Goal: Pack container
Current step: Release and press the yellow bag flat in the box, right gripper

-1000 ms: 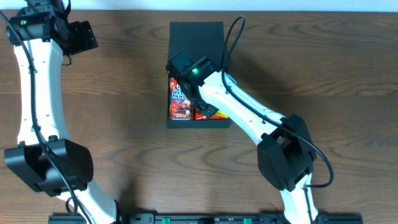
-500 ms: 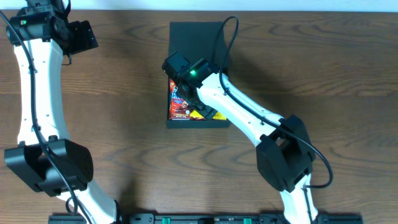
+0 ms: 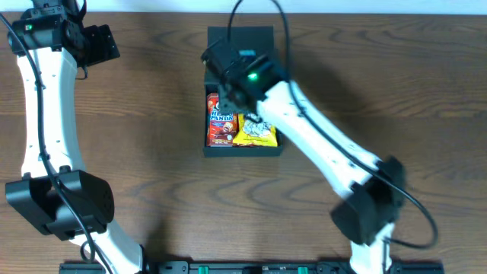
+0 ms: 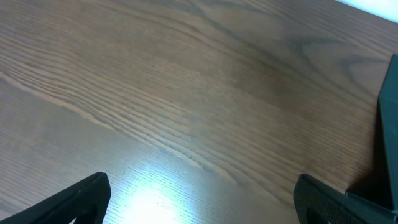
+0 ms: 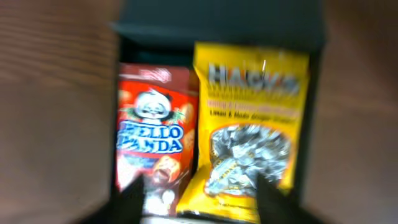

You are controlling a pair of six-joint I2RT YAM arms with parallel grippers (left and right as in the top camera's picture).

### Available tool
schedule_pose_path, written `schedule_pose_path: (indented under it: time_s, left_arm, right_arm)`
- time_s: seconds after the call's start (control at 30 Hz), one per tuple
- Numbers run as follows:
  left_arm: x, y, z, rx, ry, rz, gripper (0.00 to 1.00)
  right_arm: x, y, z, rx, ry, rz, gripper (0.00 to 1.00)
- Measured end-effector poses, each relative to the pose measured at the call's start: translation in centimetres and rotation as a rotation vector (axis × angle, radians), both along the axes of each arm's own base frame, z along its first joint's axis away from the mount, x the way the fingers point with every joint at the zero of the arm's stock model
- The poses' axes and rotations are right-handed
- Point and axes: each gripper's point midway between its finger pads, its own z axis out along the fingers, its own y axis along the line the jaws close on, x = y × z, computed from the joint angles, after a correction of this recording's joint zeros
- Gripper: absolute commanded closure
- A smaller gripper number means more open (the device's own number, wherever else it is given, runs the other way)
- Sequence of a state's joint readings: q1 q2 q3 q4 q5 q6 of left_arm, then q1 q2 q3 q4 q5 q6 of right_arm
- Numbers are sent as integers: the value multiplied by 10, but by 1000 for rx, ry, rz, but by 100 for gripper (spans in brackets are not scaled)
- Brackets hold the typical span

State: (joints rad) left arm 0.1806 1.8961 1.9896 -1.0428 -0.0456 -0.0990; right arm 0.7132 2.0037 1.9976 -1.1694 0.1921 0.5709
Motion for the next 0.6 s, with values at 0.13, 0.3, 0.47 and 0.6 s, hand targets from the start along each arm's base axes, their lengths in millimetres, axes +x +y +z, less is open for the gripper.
schedule_pose_path:
  time_s: [0.13,0.3,0.47,0.6]
  left_arm:
    - [0,0,0,0,0,0,5]
    - [0,0,0,0,0,0,5]
    - [0,0,0,0,0,0,5]
    - [0,0,0,0,0,0,5]
  right_arm:
    - [-7,-6,47,4,-85,187,98]
    - [-27,-5,18,36,32,494,98]
    - [-40,-13,-53,78,189,599,99]
    - [-49,-18,-86,126,241,625,98]
